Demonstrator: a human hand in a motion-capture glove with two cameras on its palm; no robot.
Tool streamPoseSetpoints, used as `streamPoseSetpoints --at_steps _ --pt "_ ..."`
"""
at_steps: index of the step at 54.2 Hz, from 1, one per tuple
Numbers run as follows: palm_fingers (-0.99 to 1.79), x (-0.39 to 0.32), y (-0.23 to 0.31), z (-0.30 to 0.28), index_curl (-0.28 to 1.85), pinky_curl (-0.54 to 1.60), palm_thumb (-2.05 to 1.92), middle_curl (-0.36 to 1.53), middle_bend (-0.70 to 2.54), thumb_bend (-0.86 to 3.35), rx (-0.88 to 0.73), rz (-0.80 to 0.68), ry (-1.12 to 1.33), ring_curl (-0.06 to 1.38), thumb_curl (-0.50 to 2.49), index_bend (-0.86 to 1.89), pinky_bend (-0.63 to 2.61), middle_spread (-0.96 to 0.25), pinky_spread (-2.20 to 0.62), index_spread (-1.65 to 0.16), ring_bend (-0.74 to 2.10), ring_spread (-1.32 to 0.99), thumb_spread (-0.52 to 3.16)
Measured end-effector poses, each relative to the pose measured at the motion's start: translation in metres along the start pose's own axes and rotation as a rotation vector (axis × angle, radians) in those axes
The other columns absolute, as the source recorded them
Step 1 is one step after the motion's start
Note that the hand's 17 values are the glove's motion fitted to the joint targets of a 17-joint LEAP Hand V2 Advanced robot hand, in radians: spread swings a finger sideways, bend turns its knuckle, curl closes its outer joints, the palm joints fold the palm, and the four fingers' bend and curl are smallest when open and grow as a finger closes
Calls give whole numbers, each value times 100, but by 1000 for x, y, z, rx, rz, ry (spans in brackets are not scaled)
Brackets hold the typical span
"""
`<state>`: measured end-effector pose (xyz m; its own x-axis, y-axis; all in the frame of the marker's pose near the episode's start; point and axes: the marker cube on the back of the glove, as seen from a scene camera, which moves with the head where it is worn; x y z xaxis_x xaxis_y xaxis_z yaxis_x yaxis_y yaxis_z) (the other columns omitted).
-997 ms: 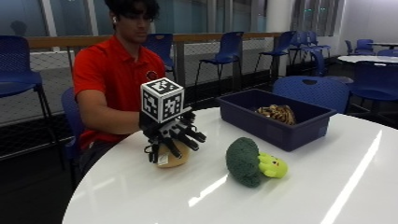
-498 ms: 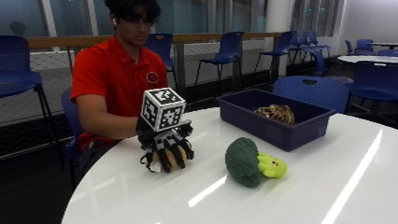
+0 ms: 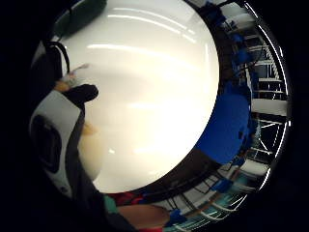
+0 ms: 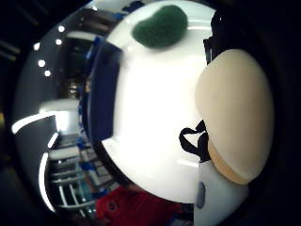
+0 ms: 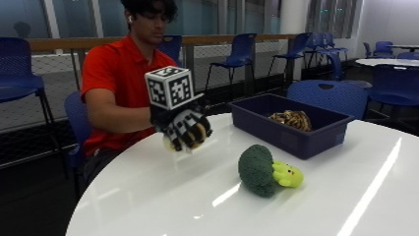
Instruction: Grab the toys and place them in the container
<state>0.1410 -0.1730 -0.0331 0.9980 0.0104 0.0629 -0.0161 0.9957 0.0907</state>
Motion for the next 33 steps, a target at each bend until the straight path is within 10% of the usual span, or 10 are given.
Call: streamPoseSetpoints --at_steps 33 --pt "92 -284 -71 -112 60 41 68 57 51 11 93 -397 34 54 86 21 103 -50 -43 -45 89 -57 61"
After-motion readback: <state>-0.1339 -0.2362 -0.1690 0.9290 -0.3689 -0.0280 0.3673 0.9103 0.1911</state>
